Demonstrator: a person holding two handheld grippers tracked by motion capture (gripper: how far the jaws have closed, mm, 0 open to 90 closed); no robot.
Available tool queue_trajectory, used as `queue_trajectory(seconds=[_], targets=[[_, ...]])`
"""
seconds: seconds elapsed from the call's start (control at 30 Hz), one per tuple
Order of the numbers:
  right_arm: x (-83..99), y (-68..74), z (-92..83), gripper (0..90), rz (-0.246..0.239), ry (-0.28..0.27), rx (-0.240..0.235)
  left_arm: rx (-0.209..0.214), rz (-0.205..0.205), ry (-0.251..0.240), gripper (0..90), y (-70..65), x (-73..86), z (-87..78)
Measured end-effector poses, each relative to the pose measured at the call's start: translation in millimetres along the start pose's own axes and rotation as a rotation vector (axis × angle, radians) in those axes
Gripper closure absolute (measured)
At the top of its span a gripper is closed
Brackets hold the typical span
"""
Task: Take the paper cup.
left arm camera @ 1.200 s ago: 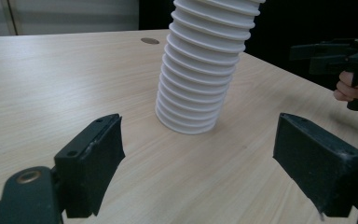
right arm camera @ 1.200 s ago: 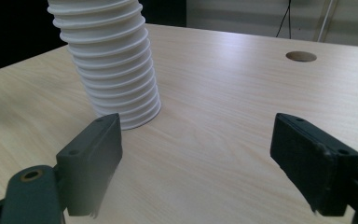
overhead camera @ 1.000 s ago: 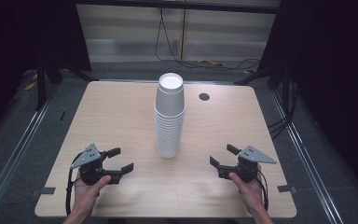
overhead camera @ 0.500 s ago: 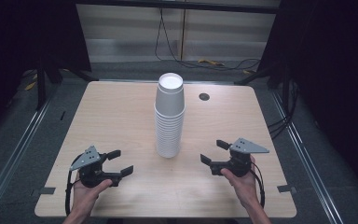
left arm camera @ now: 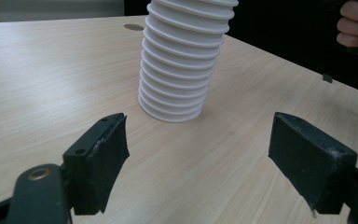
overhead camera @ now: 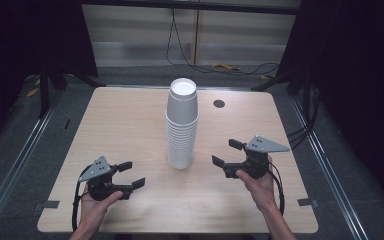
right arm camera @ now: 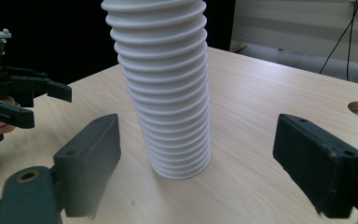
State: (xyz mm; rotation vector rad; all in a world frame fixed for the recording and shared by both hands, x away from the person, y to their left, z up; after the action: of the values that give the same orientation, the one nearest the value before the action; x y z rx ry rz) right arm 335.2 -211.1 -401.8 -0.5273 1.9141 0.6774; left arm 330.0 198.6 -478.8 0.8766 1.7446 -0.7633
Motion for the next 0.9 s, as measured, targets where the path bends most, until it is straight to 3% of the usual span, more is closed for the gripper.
queue_trajectory(seconds=[0.23,0.4,0.77,0.9], targets=[[-16.6,-3.3,-3.9,15.8,0.022,-0.022,-0.027,0.004,-0.002,-0.003,19.4,-0.4,0.2,-1.3],[-29.7,-0.1,-0.7,13.6,0.004,-0.010,-0.051,0.000,0.000,0.008,19.4,0.1,0.0,-0.7],[-53.5,9.5,14.3,13.8,-0.006,0.020,-0.148,0.006,0.009,0.010,19.4,-1.6,-0.4,-0.8],[-64.1,12.7,19.0,14.0,-0.035,0.024,-0.125,0.006,0.006,0.019,19.4,-2.5,-0.2,-0.3]])
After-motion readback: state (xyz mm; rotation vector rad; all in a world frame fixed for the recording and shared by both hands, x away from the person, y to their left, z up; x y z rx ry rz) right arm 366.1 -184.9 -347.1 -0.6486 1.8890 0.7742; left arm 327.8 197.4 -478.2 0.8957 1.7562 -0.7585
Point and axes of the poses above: each handheld gripper's, and its own axes: z roughly forward along the jaws, x roughly out of its underside, y roughly to its left, the point moved 1 cm from there along z, roughly forward along the jaws, and after that the axes turned 8 degrees about z, right-handed, at the moved point
